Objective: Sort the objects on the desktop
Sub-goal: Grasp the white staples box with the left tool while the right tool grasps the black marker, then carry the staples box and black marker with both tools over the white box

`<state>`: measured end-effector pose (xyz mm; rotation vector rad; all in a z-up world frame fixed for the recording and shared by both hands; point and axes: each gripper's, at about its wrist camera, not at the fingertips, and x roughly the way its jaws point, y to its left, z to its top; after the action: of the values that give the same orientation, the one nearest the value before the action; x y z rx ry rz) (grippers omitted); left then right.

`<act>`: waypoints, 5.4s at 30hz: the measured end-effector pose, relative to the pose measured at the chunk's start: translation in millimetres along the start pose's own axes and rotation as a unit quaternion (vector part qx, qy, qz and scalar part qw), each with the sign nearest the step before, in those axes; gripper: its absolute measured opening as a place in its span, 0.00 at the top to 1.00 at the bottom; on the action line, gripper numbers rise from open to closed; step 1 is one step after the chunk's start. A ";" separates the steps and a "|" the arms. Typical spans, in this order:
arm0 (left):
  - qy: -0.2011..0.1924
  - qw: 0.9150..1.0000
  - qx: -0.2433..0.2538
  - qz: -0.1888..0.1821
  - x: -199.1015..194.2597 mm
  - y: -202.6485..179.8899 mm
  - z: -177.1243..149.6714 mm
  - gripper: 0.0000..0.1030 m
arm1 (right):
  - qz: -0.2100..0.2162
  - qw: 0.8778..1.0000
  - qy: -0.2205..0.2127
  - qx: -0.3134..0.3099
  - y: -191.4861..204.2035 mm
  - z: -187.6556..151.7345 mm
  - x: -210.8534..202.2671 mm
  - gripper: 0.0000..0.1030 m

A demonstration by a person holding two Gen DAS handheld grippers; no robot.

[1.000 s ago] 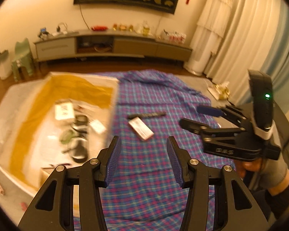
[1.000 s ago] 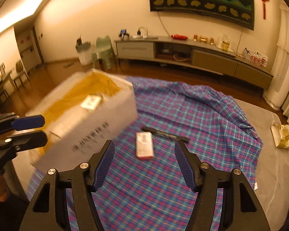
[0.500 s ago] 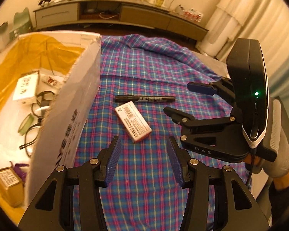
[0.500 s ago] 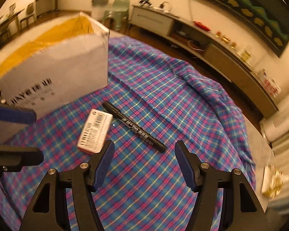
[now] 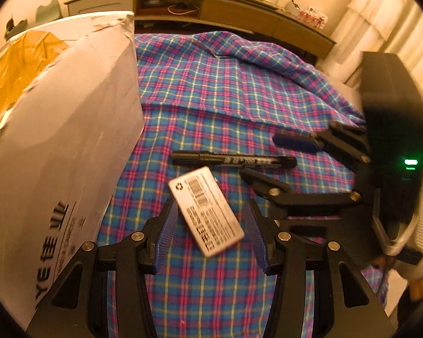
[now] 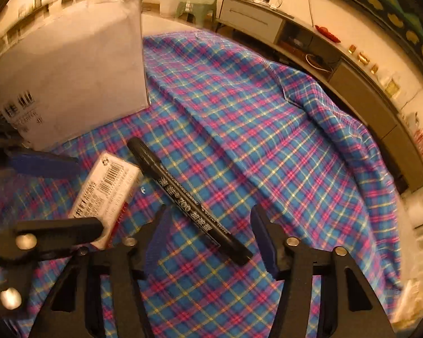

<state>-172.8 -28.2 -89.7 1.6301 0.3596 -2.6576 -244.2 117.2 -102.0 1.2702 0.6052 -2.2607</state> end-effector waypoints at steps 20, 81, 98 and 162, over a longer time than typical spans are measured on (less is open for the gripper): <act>-0.021 0.998 0.051 0.030 19.8 -9.3 -4.2 0.62 | 0.002 0.993 0.007 0.114 -16.6 -14.9 -19.0 0.81; -0.142 0.981 0.060 -0.116 -178.4 62.5 -88.9 0.63 | -0.060 0.951 -0.066 0.295 156.9 -79.1 -184.3 0.86; -0.175 0.975 0.020 -0.134 -210.1 109.9 -89.1 0.63 | -0.062 0.964 -0.087 0.245 207.7 -24.3 -209.5 0.86; -0.138 0.988 -0.070 -0.015 -171.3 220.9 -33.9 0.63 | -0.040 0.997 -0.030 0.064 213.9 154.5 -116.7 0.86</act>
<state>-37.2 -256.5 3.9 1.2067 0.5511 -2.7559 -165.2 -120.3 41.6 1.2533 0.5058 -2.4282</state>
